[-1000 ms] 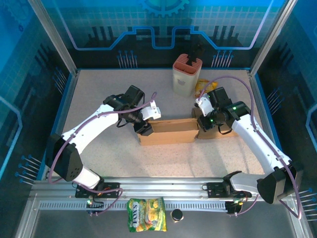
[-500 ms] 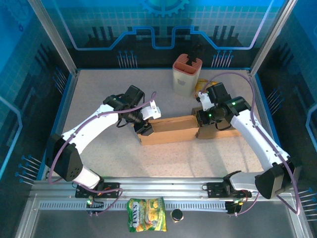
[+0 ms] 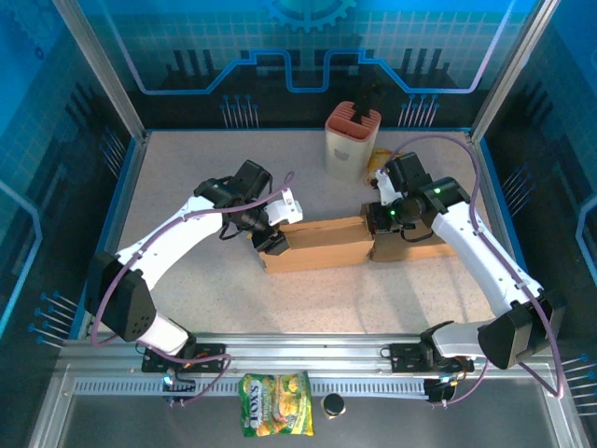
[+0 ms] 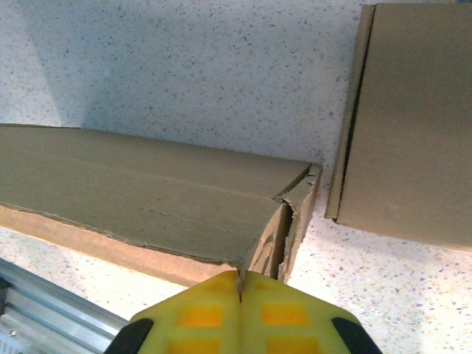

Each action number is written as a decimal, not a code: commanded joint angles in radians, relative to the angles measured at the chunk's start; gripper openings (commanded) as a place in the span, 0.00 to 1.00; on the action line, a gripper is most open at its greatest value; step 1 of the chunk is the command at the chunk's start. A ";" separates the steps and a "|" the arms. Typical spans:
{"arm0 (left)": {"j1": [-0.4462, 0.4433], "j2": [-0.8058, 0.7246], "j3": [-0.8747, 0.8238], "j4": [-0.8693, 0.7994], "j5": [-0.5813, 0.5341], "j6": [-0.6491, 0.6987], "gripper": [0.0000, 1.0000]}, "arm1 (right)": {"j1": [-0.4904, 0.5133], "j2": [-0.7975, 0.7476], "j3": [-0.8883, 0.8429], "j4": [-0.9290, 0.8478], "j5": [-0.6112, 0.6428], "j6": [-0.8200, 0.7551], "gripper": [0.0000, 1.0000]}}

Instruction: Fold the paper box

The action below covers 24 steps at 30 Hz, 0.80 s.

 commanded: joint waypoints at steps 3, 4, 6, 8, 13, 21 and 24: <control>0.005 0.011 0.012 -0.005 0.033 -0.019 0.55 | 0.010 -0.023 -0.045 -0.013 0.039 -0.089 0.00; 0.005 0.011 0.013 -0.004 0.032 -0.018 0.55 | 0.008 -0.030 -0.053 -0.009 0.045 -0.100 0.00; 0.005 0.010 0.012 -0.005 0.030 -0.021 0.55 | 0.005 -0.037 -0.068 -0.002 0.053 -0.118 0.00; 0.005 0.011 0.014 -0.004 0.032 -0.022 0.55 | 0.006 -0.039 -0.081 0.006 0.051 -0.123 0.00; 0.005 0.017 0.028 -0.003 0.033 -0.040 0.55 | 0.006 -0.046 -0.127 0.052 0.050 -0.106 0.00; 0.007 -0.038 0.024 0.043 0.025 -0.112 0.63 | 0.010 -0.034 -0.097 0.060 0.033 -0.038 0.00; 0.006 -0.044 0.008 0.042 0.036 -0.117 0.63 | 0.018 -0.032 -0.084 0.060 0.006 0.020 0.00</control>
